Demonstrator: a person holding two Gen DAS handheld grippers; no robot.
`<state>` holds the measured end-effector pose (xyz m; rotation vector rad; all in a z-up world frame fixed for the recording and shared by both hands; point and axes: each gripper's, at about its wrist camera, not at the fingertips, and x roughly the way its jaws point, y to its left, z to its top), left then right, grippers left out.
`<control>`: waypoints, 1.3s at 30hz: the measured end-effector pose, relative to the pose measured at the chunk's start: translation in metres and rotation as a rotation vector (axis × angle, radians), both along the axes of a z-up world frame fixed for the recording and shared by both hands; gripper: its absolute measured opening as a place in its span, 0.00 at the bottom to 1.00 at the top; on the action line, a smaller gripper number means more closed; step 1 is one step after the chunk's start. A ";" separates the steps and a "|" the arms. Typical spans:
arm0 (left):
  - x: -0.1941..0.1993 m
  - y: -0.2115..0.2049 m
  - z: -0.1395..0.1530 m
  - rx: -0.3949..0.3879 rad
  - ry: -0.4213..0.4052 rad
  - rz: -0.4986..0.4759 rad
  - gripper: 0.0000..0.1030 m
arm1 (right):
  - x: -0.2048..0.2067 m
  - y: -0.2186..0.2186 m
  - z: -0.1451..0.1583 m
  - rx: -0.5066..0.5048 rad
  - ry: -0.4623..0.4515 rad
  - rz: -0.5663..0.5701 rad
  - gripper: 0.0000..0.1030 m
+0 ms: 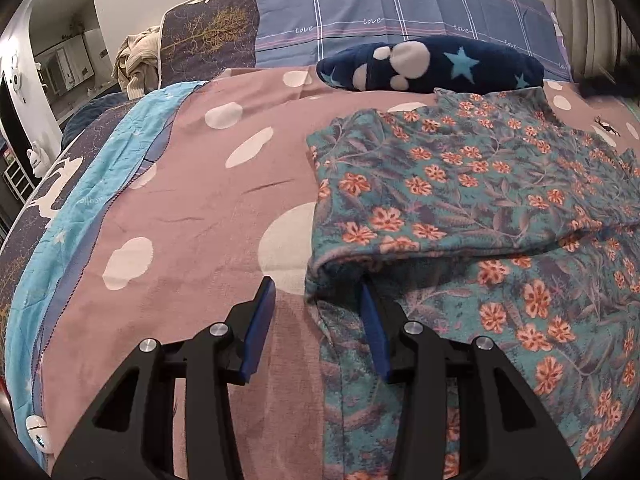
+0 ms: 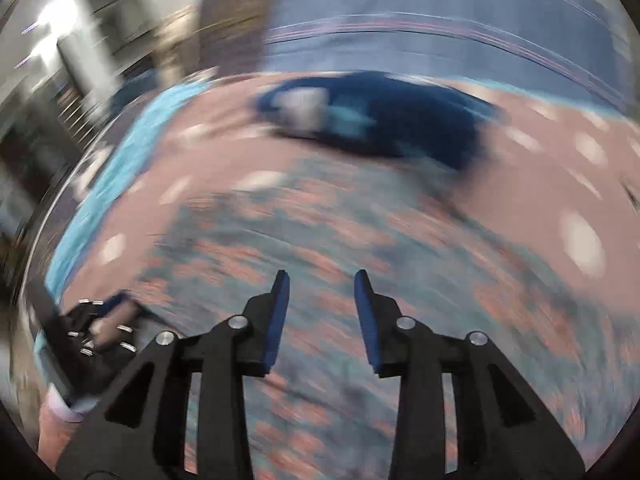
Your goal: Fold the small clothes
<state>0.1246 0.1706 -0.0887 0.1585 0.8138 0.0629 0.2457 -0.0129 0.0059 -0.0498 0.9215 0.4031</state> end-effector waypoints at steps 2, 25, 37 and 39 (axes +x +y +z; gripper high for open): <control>0.000 -0.002 -0.001 0.013 0.001 0.001 0.43 | 0.022 0.043 0.002 -0.029 0.009 0.086 0.34; -0.005 0.001 0.001 0.014 -0.042 0.049 0.08 | 0.128 0.220 -0.054 0.004 0.101 0.300 0.00; 0.000 -0.010 -0.005 0.109 0.007 0.043 0.11 | 0.084 0.205 -0.057 -0.238 0.124 0.414 0.49; 0.001 -0.011 -0.005 0.127 0.006 0.045 0.11 | 0.079 0.225 -0.077 -0.277 0.141 0.446 0.42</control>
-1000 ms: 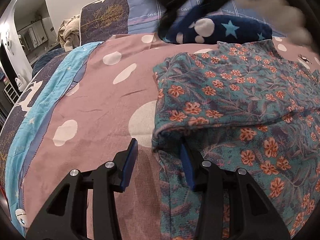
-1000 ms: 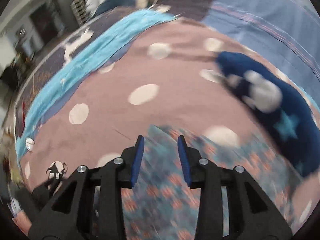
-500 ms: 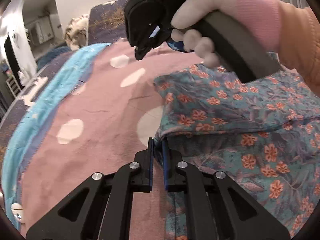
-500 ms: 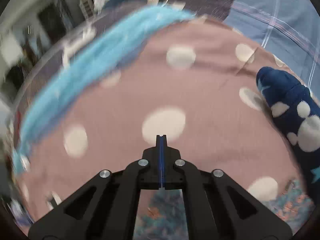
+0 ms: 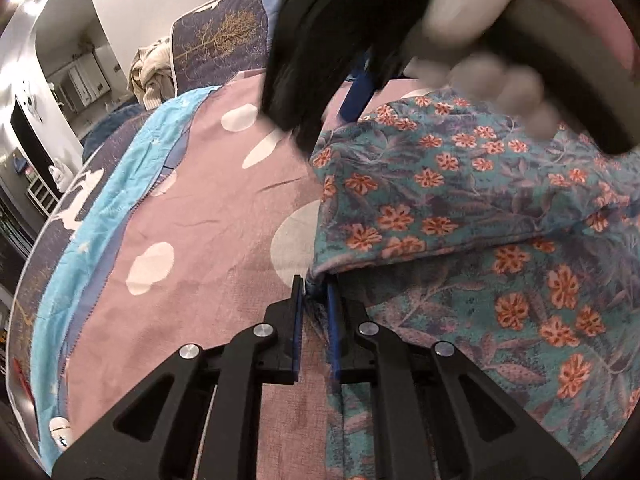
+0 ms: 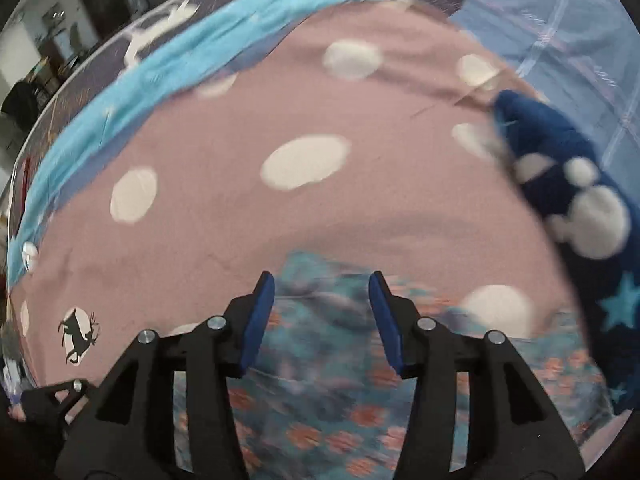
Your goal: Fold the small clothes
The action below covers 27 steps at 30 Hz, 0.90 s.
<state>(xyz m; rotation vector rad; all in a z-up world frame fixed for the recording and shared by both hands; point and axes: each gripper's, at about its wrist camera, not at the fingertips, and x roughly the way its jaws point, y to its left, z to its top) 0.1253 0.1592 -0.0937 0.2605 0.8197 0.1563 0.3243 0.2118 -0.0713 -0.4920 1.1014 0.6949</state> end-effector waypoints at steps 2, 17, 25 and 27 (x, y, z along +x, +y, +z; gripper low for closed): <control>0.001 0.002 0.001 0.000 -0.003 0.011 0.13 | -0.005 0.016 -0.012 -0.066 -0.083 -0.001 0.04; -0.009 0.036 0.010 -0.186 0.005 0.062 0.30 | -0.079 -0.241 0.063 0.377 -0.142 -0.415 0.38; -0.033 0.016 0.082 -0.416 -0.144 -0.091 0.12 | -0.159 -0.375 0.005 0.389 -0.016 -0.691 0.21; -0.017 -0.016 0.081 -0.370 -0.118 -0.148 0.12 | -0.163 -0.378 -0.012 0.424 -0.025 -0.720 0.20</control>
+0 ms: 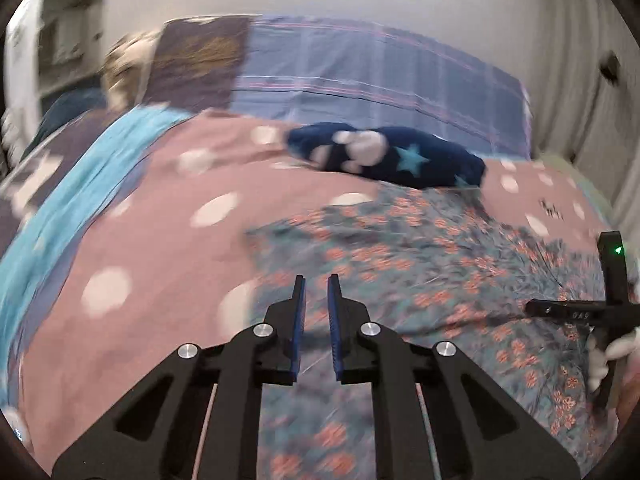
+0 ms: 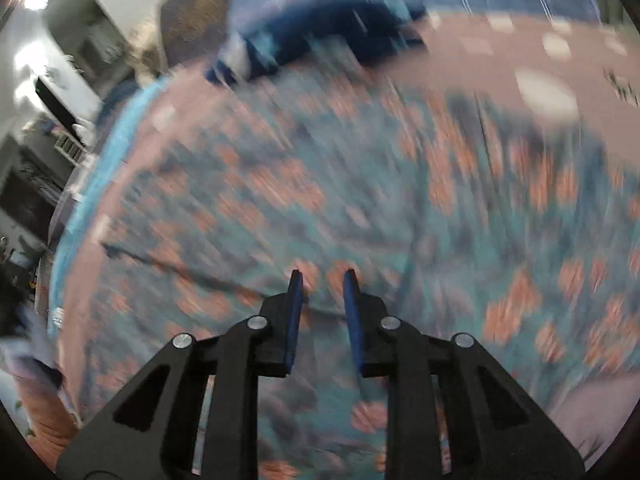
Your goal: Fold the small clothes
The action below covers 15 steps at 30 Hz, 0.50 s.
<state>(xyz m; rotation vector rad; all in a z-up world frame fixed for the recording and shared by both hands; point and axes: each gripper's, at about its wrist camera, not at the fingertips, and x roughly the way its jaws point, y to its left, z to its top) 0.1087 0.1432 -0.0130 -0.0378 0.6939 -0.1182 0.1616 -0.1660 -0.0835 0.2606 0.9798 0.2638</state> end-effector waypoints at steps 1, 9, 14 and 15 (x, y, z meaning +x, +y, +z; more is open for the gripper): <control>0.013 -0.011 -0.008 0.021 0.032 -0.014 0.12 | -0.004 0.000 -0.003 -0.005 -0.032 -0.002 0.20; 0.067 -0.039 -0.079 0.107 0.183 0.037 0.13 | -0.009 -0.014 -0.005 0.093 -0.057 0.010 0.22; 0.061 -0.041 -0.076 0.099 0.169 0.035 0.17 | -0.056 -0.084 0.051 0.106 -0.230 -0.196 0.26; 0.059 -0.039 -0.074 0.077 0.167 0.031 0.29 | -0.066 -0.101 0.061 0.088 -0.267 -0.253 0.33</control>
